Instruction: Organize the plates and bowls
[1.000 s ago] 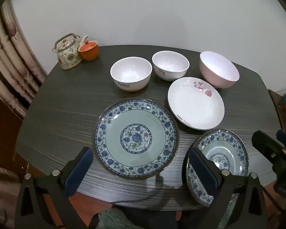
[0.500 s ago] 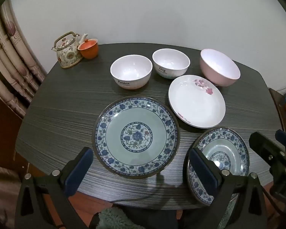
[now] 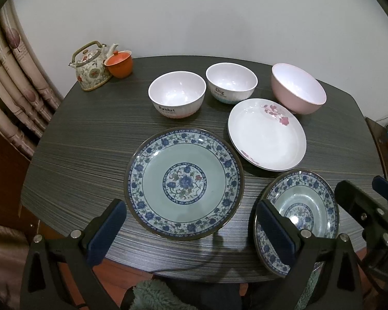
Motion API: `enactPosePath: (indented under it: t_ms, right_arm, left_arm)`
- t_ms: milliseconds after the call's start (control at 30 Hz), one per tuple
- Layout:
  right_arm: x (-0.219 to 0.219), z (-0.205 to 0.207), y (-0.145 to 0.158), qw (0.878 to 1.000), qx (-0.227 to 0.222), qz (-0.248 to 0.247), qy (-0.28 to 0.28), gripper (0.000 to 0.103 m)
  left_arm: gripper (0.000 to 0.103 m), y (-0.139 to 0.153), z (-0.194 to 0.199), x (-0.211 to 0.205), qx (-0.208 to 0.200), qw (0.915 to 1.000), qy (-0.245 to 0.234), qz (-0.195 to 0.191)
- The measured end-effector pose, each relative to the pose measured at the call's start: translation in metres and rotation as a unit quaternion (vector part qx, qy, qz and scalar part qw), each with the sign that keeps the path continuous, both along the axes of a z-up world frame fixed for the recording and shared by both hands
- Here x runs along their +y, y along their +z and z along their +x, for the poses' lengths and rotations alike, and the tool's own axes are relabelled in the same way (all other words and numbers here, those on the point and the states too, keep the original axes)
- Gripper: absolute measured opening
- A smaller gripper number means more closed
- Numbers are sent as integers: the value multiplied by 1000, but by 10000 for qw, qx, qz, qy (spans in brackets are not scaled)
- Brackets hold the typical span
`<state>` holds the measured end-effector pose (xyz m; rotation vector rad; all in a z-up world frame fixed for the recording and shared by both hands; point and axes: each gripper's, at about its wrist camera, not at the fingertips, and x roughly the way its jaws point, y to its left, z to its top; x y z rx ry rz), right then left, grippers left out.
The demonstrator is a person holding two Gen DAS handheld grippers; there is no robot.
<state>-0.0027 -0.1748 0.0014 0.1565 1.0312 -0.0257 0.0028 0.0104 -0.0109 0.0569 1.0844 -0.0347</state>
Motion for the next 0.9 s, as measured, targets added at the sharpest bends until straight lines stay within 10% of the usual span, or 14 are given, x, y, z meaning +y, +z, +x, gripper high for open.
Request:
enactPosePath:
  t_ms: [900]
  right_arm:
    - [1, 0, -4, 10000, 35, -1, -23, 103]
  left_arm:
    - [102, -3, 3, -3, 58, 10000, -25, 35]
